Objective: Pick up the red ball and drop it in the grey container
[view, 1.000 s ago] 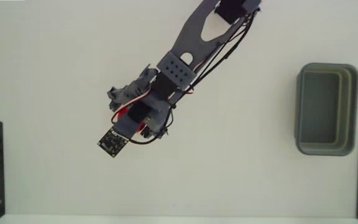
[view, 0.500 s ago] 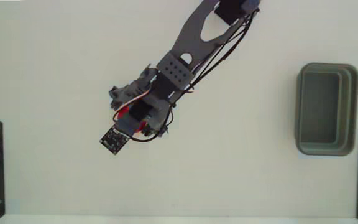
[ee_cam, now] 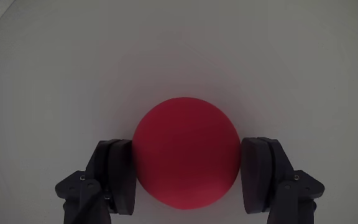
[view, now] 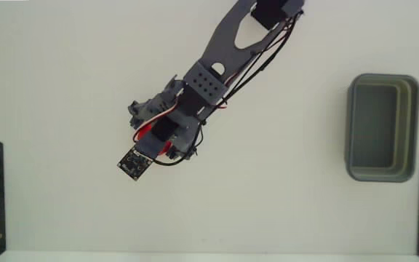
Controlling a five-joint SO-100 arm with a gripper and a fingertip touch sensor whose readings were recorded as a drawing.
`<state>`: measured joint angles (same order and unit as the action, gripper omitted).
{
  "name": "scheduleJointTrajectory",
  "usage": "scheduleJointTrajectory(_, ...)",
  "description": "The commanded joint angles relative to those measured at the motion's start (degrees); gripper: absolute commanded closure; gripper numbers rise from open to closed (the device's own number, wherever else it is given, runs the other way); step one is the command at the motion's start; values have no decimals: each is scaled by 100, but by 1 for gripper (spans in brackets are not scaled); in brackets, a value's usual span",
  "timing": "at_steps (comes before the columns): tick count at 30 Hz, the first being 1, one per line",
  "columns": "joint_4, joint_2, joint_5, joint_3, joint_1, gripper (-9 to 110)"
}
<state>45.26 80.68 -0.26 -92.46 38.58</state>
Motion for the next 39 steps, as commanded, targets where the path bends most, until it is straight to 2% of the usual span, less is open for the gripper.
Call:
scheduleJointTrajectory(1,-36,188,26,41,117,-9)
scheduleJointTrajectory(39,-271,145,26,-151,117,-8)
